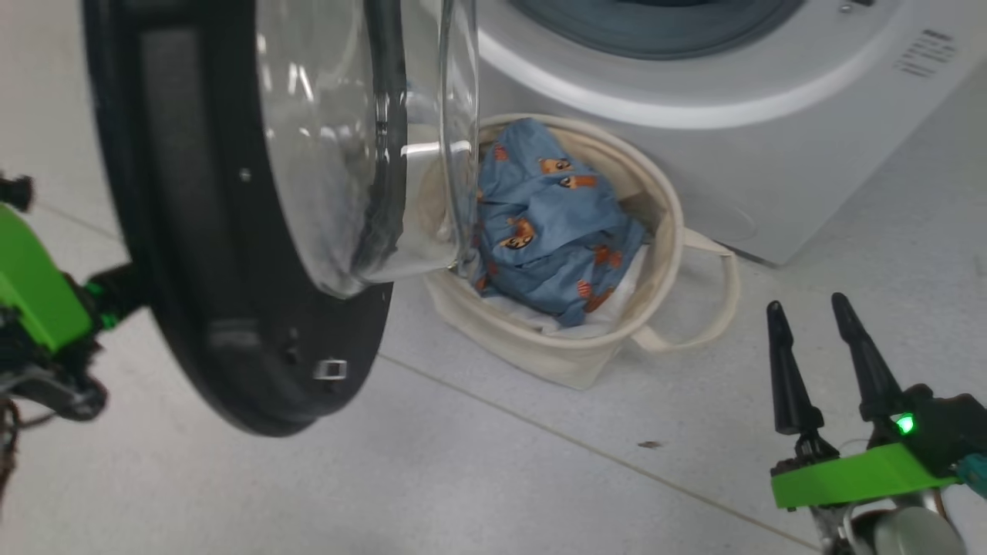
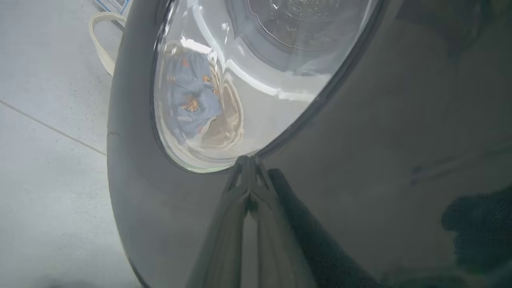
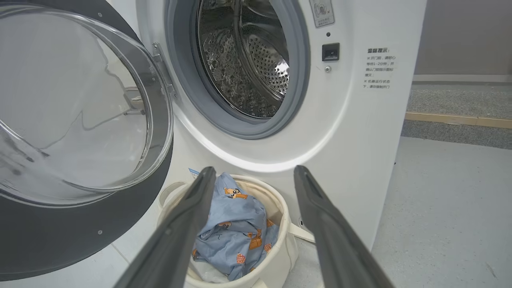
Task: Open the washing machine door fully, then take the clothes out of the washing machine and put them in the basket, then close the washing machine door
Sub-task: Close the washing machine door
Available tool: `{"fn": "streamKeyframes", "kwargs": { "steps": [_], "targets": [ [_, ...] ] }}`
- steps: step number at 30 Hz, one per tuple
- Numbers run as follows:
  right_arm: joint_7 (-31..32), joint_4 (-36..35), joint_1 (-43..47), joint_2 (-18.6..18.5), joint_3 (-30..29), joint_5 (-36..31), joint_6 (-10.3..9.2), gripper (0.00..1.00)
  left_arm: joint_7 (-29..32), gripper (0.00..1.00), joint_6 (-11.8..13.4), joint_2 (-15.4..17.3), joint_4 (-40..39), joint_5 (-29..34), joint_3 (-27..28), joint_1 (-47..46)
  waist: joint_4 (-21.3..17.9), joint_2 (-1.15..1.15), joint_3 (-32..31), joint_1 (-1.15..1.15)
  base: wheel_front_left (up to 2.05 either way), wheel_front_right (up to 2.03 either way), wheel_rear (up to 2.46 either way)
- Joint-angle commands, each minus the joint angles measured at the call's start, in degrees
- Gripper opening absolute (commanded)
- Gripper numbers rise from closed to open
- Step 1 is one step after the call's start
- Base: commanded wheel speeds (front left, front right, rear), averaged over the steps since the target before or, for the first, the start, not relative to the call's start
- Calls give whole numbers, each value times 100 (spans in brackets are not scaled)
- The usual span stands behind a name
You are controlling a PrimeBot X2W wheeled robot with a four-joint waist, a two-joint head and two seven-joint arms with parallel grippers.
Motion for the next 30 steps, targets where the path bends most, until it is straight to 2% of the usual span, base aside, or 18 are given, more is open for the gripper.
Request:
{"fn": "streamKeyframes", "kwargs": {
  "steps": [1, 7, 13, 22, 30],
  "targets": [
    [-70, -138, -106, 37, 149, 43, 43, 100, 41, 0, -80, 184, -274, -32, 206, -93, -142, 0, -112, 0, 0, 0, 0],
    [-70, -76, -108, 233, 61, 109, 43, 100, -65, 0, -266, -276, -641, -31, -227, 140, -538, 0, -330, 0, 0, 0, 0],
    [-70, -64, -104, 340, -186, 119, 43, 100, -438, 0, -769, -934, -659, 98, -814, 157, -806, 0, -511, 0, 0, 0, 0],
    [-70, -84, -100, 391, -354, 118, 43, 100, -1488, 0, -1691, -1654, 188, 798, -1365, 5, -1173, 0, -682, 0, 0, 0, 0],
    [-70, -67, -103, 397, -394, 260, 43, 100, -2120, 0, -2013, -1948, 881, 1129, -1649, -284, -1470, 0, -684, 0, 0, 0, 0]
  ]
}}
